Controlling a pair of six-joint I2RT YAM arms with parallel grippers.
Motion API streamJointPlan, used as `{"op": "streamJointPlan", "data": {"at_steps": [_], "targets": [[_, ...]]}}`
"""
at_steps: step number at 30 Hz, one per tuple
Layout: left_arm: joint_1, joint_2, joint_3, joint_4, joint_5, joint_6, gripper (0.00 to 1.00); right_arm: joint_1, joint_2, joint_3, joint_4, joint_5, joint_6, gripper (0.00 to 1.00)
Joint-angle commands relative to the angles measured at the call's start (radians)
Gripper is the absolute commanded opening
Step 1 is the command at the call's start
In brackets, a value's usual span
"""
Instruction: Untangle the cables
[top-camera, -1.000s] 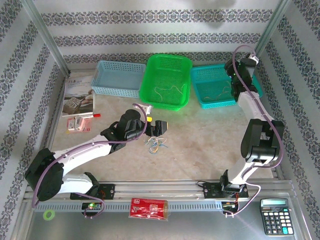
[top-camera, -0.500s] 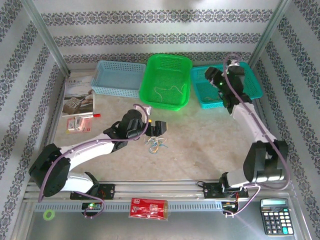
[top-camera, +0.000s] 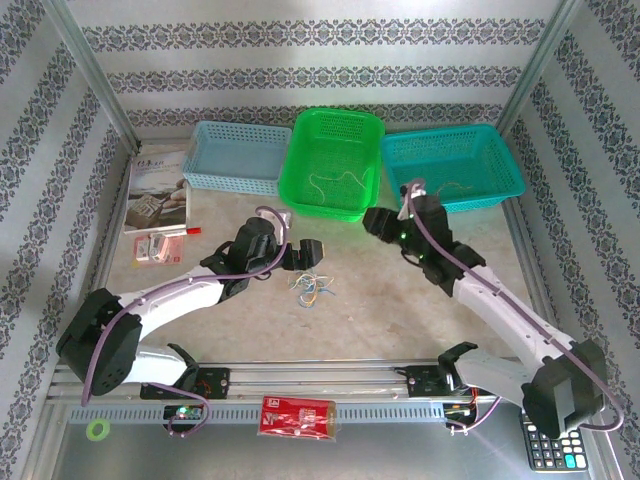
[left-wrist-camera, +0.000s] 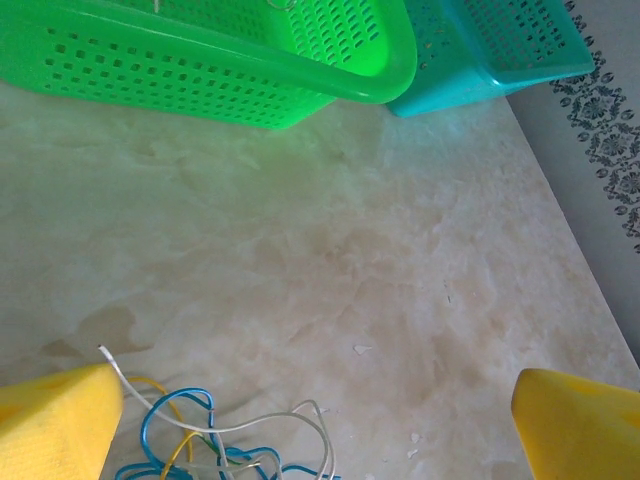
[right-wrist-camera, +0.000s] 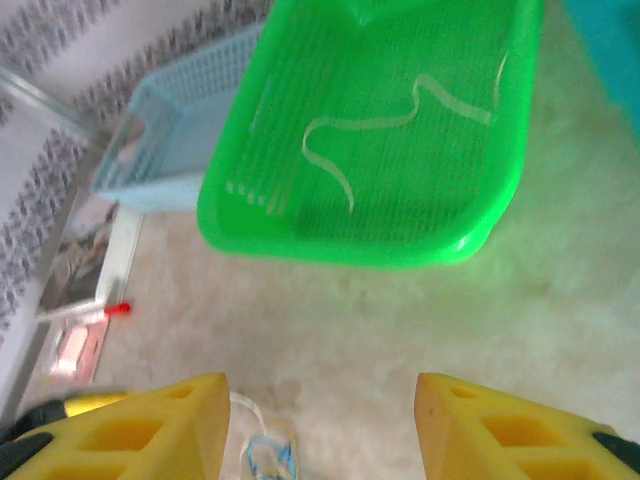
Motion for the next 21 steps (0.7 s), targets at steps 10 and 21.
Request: {"op": "streamJointPlan", "data": {"at_steps": [10, 21], "targets": [[0.055, -0.052, 0.061, -0.25, -0.03, -0.029, 1.0, 0.387, 0.035, -0.156, 0.087, 0.151, 0.116, 0.55], [0.157, -0.121, 0.19, -0.452, -0.011, -0.086, 1.0, 0.497, 0.187, -0.08, 0.141, 0.157, 0.066, 0.52]]}}
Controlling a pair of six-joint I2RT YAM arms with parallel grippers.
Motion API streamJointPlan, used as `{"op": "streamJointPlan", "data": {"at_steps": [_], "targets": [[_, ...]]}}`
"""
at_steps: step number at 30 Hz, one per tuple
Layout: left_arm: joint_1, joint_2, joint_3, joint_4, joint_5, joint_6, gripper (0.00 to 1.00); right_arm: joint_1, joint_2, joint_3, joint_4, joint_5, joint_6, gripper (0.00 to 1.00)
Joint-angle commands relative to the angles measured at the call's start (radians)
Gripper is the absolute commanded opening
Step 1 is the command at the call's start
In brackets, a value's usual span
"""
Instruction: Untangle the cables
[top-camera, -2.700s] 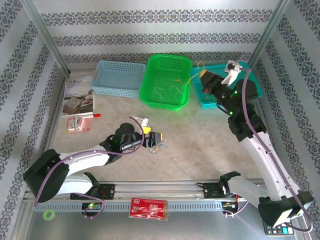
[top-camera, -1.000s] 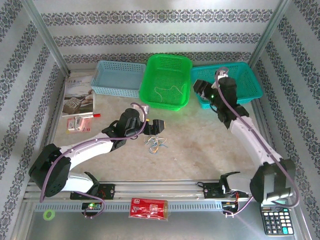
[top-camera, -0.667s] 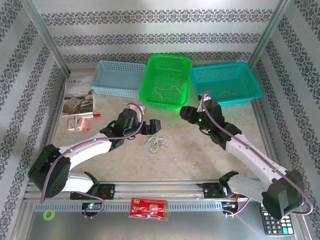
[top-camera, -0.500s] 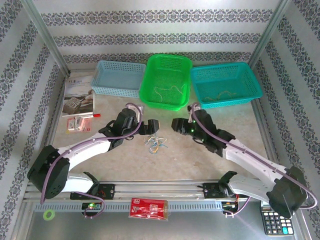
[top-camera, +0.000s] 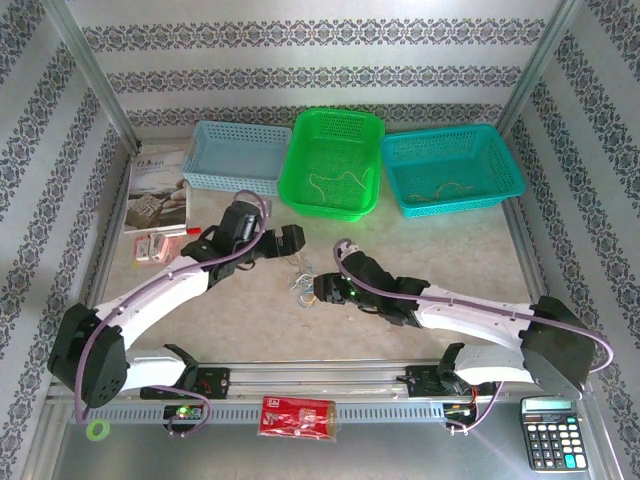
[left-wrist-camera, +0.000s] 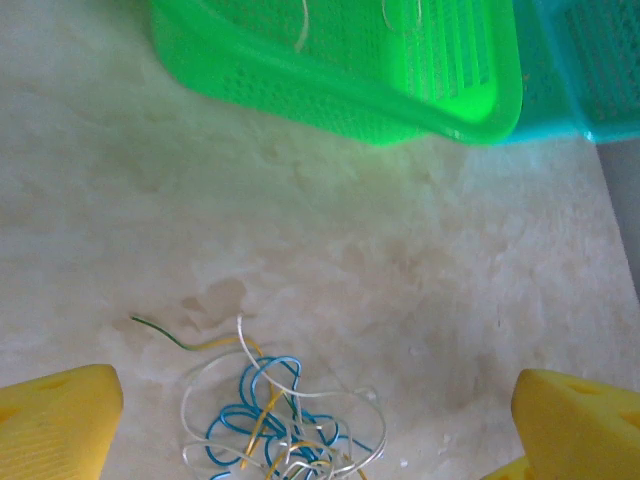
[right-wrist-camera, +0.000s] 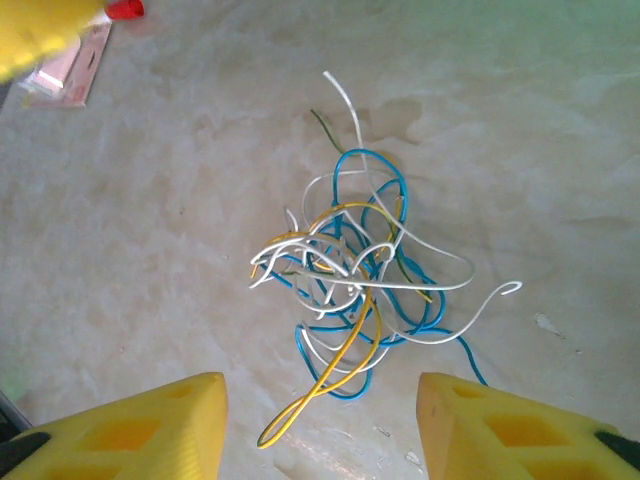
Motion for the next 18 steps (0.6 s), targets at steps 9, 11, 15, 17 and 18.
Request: {"op": "streamJointPlan", "data": {"at_steps": [9, 11, 15, 17, 18], "targets": [[0.118, -0.07, 0.133, -0.164, 0.116, -0.085, 1.0, 0.015, 0.166, 0.135, 0.11, -0.02, -0.054, 0.42], [0.119, -0.071, 0.134, -0.161, 0.132, -0.089, 1.0, 0.014, 0.205, 0.156, 0.116, -0.022, -0.057, 0.37], [0.126, -0.072, 0.114, -0.149, 0.16, -0.092, 1.0, 0.015, 0.276, 0.157, 0.134, -0.021, -0.037, 0.25], [0.129, -0.074, 0.091, -0.132, 0.173, -0.094, 1.0, 0.013, 0.294, 0.146, 0.13, -0.021, -0.026, 0.19], [0.128, -0.073, 0.078, -0.125, 0.177, -0.092, 1.0, 0.013, 0.299, 0.136, 0.134, -0.018, -0.018, 0.17]]}}
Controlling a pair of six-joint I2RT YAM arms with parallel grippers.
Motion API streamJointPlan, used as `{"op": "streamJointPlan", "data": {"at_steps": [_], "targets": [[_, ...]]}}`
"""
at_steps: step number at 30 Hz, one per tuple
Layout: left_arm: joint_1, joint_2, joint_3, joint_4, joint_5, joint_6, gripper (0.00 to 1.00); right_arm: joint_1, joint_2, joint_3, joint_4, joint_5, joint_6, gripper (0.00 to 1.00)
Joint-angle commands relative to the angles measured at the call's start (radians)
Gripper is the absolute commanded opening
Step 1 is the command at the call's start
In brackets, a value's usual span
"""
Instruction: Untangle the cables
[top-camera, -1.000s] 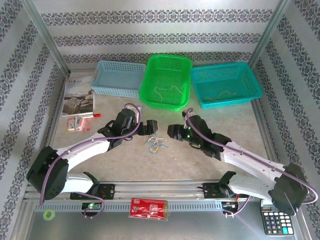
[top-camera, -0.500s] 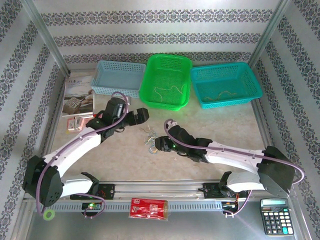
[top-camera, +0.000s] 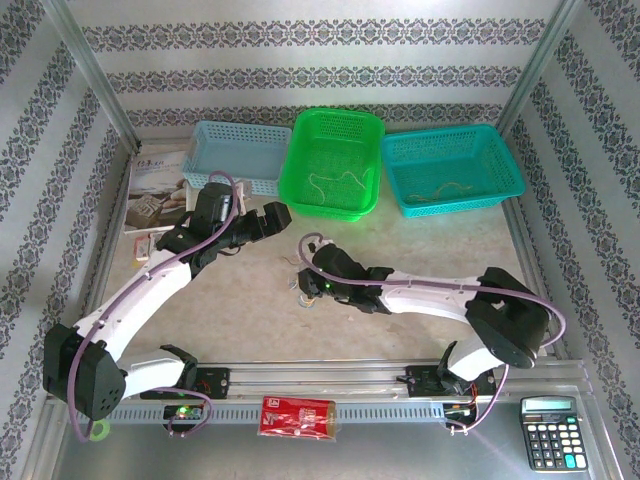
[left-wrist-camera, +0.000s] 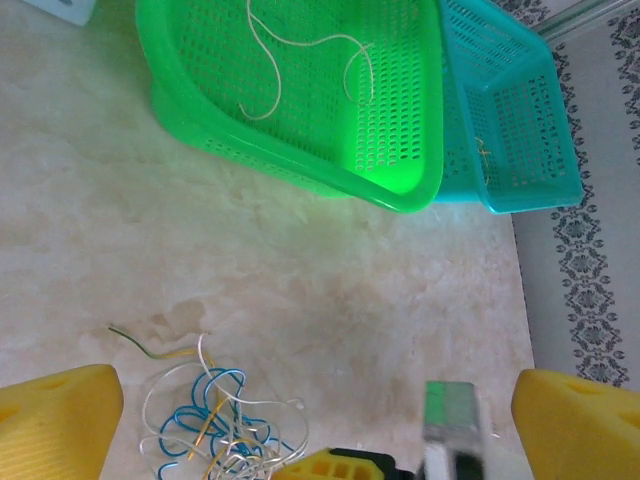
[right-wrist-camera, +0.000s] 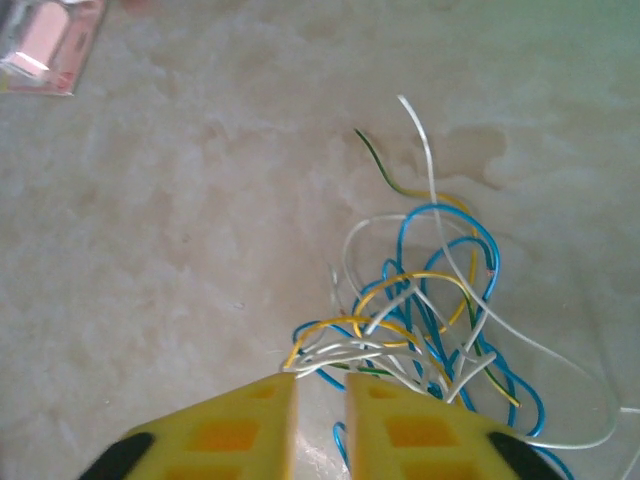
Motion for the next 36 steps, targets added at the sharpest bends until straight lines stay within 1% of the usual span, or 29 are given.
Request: {"op": "streamJointPlan", "data": {"at_steps": [1, 7, 14, 18, 22, 25, 28, 30, 34, 36], "targets": [[0.017, -0.017, -0.043, -0.001, 0.041, -0.011, 1.0, 0.007, 0.015, -0.016, 0.03, 0.004, 0.026, 0.16], [0.017, 0.009, -0.135, 0.05, 0.057, 0.023, 0.99, 0.007, 0.011, -0.102, 0.07, 0.009, 0.075, 0.15], [0.016, 0.049, -0.223, 0.101, 0.06, 0.054, 0.86, 0.006, 0.018, -0.157, 0.099, -0.001, 0.079, 0.15], [0.015, 0.055, -0.25, 0.12, 0.04, 0.056, 0.83, -0.002, 0.027, -0.162, 0.116, -0.051, 0.075, 0.15], [0.014, 0.038, -0.277, 0.139, 0.032, 0.048, 0.83, -0.002, -0.043, -0.156, 0.098, -0.099, 0.059, 0.18], [0.008, 0.007, -0.304, 0.164, 0.037, 0.03, 0.84, -0.002, -0.145, -0.157, 0.056, -0.096, 0.052, 0.22], [-0.012, -0.037, -0.324, 0.159, 0.022, 0.026, 0.88, -0.002, -0.257, -0.184, 0.02, -0.054, 0.063, 0.28], [-0.028, -0.076, -0.34, 0.156, 0.01, 0.022, 0.9, -0.003, -0.323, -0.211, -0.006, -0.021, 0.073, 0.35], [-0.051, -0.144, -0.37, 0.174, -0.003, 0.001, 0.93, -0.005, -0.387, -0.269, -0.032, 0.016, 0.096, 0.47], [-0.062, -0.164, -0.383, 0.196, -0.012, -0.014, 0.94, -0.004, -0.39, -0.294, -0.026, 0.016, 0.113, 0.5]]}}
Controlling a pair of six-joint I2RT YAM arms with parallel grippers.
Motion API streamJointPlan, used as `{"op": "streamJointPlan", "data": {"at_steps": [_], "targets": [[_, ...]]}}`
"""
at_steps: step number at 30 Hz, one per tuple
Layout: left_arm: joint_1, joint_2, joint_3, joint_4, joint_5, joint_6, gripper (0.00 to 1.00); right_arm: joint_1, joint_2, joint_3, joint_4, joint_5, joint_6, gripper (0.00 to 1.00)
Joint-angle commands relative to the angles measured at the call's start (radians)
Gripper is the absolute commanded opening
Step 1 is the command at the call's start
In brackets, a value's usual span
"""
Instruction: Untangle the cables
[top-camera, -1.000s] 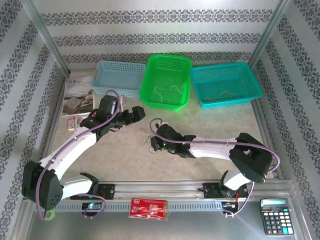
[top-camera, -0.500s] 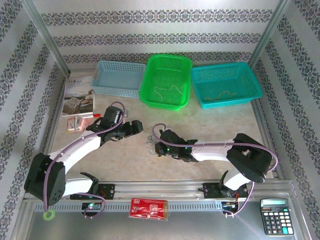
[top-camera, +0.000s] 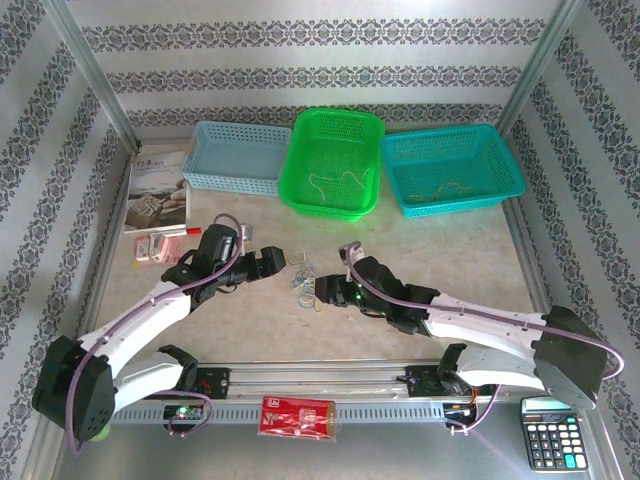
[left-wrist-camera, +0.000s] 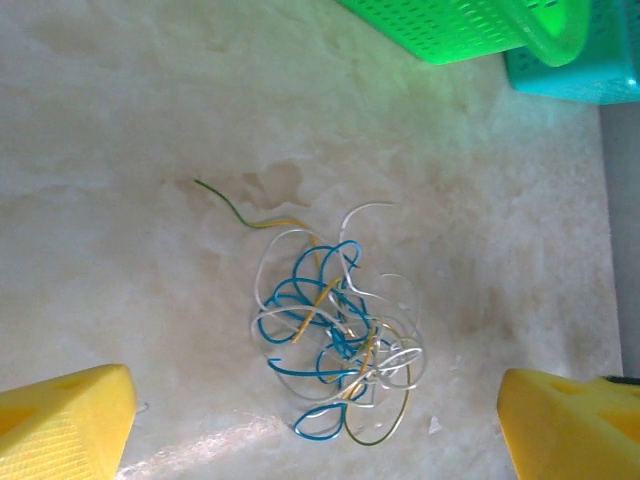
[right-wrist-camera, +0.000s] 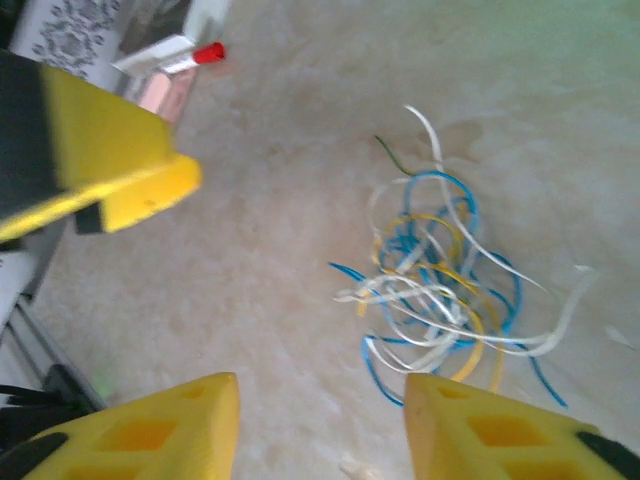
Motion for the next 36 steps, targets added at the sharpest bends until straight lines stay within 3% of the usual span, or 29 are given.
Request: {"op": "streamJointPlan", "data": {"at_steps": [1, 11, 17, 21, 24, 31, 36], "targets": [[-0.024, -0.034, -0.022, 0.073, -0.027, -0.036, 0.94, -0.001, 0.001, -0.056, -0.039, 0.034, 0.036, 0.51], [-0.048, 0.006, -0.005, 0.125, -0.021, -0.036, 1.0, 0.01, 0.184, -0.052, 0.086, 0.021, 0.062, 0.51], [-0.052, 0.033, 0.001, 0.149, -0.016, -0.031, 1.0, 0.01, 0.235, -0.049, 0.122, 0.02, 0.072, 0.36], [-0.056, 0.057, 0.003, 0.167, -0.008, -0.033, 1.0, 0.01, 0.208, -0.059, 0.115, 0.028, 0.073, 0.33], [-0.06, 0.072, 0.003, 0.184, -0.004, -0.036, 1.0, 0.003, 0.151, -0.073, 0.079, 0.054, 0.067, 0.38], [-0.07, 0.081, 0.002, 0.198, -0.007, -0.042, 1.0, -0.124, -0.009, -0.138, 0.044, 0.03, 0.069, 0.42], [-0.077, 0.093, -0.004, 0.212, -0.015, -0.049, 1.0, -0.178, -0.028, -0.153, 0.023, -0.018, 0.053, 0.37]]}}
